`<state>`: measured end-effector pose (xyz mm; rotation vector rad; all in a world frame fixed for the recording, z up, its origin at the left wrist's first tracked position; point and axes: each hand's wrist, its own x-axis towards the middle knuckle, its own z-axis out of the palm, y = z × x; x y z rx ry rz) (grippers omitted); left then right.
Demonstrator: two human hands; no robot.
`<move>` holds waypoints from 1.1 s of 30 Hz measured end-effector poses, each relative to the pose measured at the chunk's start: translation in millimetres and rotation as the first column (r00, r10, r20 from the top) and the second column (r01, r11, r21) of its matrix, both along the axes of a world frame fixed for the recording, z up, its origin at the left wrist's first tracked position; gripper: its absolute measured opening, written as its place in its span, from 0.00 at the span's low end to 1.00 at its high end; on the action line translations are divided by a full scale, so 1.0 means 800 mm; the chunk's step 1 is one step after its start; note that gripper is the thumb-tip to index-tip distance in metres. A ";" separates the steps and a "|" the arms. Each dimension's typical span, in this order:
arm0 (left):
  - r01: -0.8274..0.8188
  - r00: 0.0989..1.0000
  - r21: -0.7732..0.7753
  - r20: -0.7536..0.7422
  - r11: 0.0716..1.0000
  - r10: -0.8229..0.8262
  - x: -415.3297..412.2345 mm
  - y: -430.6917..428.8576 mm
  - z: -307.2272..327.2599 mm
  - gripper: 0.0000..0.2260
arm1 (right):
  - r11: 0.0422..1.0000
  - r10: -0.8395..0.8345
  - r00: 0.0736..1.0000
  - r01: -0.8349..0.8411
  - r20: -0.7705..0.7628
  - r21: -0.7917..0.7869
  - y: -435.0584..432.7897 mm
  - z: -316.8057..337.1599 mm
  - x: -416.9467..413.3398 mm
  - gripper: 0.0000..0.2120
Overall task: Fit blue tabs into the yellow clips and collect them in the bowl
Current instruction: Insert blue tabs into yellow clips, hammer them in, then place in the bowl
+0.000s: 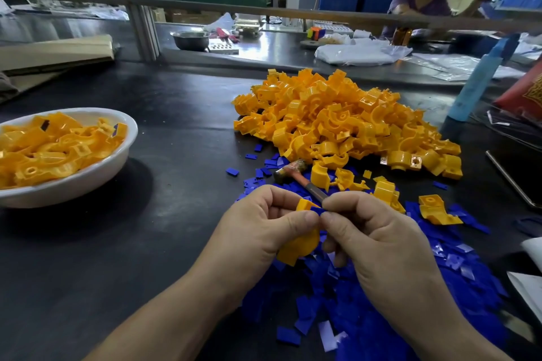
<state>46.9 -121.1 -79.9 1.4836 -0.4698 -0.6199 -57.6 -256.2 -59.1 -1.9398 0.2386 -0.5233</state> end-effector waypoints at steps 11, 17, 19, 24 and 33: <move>0.058 0.995 -0.108 -0.072 0.992 -0.066 -0.011 -0.004 -0.003 0.13 | 0.999 -0.005 1.000 0.005 -0.003 0.046 0.000 -0.002 0.002 0.14; 0.051 0.990 -0.115 -0.123 0.992 -0.065 -0.012 -0.006 -0.005 0.11 | 0.966 0.054 0.998 -0.055 0.011 0.251 0.000 0.004 0.003 0.11; 0.047 0.987 -0.147 -0.145 0.988 -0.069 -0.013 -0.006 -0.004 0.11 | 0.953 0.043 0.999 -0.050 0.029 0.298 0.000 0.004 0.004 0.12; 0.066 0.980 -0.198 -0.170 0.978 -0.101 -0.012 -0.004 -0.001 0.11 | 0.943 0.067 0.997 -0.073 0.031 0.324 0.000 0.005 0.002 0.10; 0.069 0.990 -0.128 -0.113 0.989 -0.083 -0.012 -0.003 -0.003 0.08 | 0.940 0.087 0.996 -0.082 -0.002 0.330 -0.005 0.003 0.002 0.10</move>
